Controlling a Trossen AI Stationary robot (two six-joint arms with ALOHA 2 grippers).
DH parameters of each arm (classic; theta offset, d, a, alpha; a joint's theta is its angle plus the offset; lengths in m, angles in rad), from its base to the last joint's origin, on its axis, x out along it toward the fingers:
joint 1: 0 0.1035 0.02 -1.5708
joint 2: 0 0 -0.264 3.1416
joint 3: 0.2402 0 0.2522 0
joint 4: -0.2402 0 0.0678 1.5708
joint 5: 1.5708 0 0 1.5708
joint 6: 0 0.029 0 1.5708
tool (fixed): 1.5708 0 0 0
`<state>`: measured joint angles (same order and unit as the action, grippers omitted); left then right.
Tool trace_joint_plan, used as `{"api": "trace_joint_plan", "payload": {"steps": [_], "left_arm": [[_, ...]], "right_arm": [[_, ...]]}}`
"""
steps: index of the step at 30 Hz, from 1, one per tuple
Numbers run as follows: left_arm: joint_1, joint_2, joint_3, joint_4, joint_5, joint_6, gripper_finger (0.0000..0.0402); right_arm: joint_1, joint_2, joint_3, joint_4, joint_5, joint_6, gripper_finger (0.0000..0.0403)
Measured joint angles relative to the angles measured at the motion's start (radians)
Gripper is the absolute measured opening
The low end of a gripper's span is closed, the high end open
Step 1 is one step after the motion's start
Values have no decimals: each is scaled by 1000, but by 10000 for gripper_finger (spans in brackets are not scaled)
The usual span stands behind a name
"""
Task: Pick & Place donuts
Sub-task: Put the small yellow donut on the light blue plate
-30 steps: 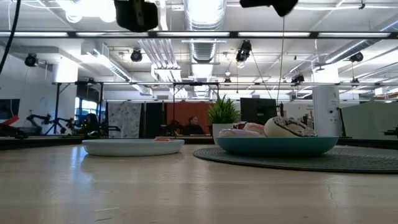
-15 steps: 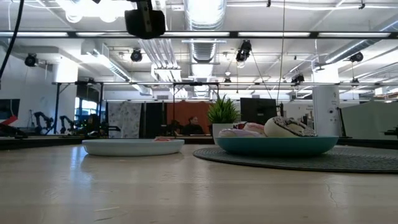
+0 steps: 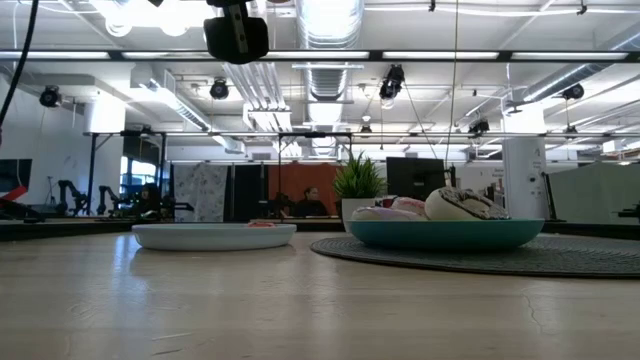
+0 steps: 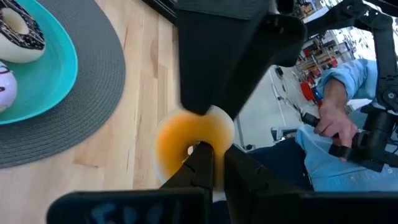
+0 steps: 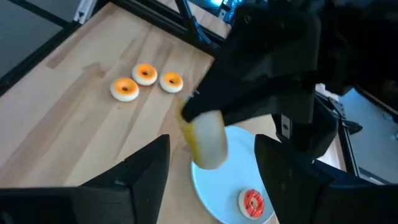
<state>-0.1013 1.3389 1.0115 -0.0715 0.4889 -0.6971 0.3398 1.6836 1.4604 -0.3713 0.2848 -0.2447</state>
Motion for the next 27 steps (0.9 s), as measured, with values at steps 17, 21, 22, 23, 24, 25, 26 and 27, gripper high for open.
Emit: {"api": "trace_joint_plan", "payload": {"steps": [17, 21, 22, 23, 24, 25, 26, 27], "left_arm": [[0, 0, 0, 38, 0, 0, 0], [0, 0, 0, 35, -18, -10, 0], [0, 0, 0, 29, -38, -12, 1], [-1, 0, 0, 21, -63, -17, 4], [-1, 0, 0, 11, -84, -18, 9], [-1, 0, 0, 0, -101, -19, 17], [0, 0, 0, -8, -114, -20, 26], [0, 0, 0, -15, -124, -20, 36]], "right_arm": [[-14, 16, 4, 1, -32, 27, 109], [-22, 16, 4, -9, -50, 28, 60], [-24, 16, 4, -16, -55, 33, 48], [-24, 16, 4, -23, -56, 41, 37], [-25, 16, 4, -33, -55, 50, 28], [-28, 16, 4, -44, -55, 58, 20], [-28, 17, 3, -53, -55, 65, 15], [-31, 17, 3, -57, -55, 74, 14]]}}
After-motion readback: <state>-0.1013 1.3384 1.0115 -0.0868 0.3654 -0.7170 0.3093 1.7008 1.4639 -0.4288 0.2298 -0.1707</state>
